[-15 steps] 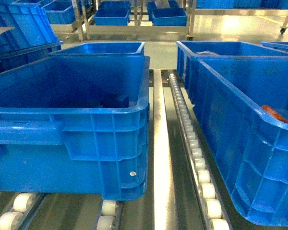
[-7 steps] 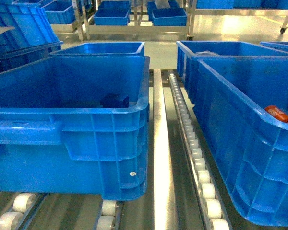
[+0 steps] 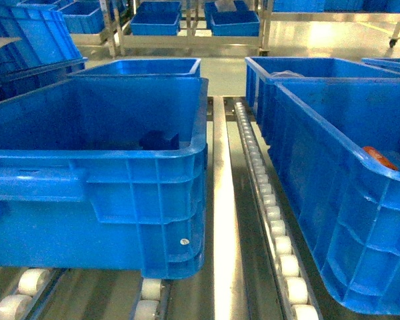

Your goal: Sort blue parts and orange caps into right shelf containers

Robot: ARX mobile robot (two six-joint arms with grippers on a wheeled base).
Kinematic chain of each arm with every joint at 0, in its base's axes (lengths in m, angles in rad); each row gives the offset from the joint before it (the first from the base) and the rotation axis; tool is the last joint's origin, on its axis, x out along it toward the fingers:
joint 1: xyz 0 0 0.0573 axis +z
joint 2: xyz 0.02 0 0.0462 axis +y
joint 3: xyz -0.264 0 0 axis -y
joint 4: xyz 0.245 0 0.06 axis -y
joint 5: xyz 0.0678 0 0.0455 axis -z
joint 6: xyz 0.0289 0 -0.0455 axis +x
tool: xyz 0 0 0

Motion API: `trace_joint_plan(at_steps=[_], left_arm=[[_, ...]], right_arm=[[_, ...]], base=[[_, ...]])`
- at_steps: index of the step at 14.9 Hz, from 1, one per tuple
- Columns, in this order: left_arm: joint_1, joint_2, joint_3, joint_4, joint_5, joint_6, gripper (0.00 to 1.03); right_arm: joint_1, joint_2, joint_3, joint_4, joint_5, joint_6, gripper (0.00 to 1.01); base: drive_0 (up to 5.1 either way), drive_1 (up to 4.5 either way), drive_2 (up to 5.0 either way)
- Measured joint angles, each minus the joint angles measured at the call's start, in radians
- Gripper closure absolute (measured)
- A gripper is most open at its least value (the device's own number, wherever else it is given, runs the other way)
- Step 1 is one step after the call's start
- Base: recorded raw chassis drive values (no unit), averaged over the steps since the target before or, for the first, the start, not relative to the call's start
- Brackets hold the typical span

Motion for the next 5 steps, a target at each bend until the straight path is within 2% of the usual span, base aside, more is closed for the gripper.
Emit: trace_joint_plan(at_steps=[5], left_arm=[[0.0,0.0,0.0,0.0,0.0,0.0,0.05]], right_arm=[[0.0,0.0,0.0,0.0,0.0,0.0,0.03]], base=[[0.0,0.0,0.0]])
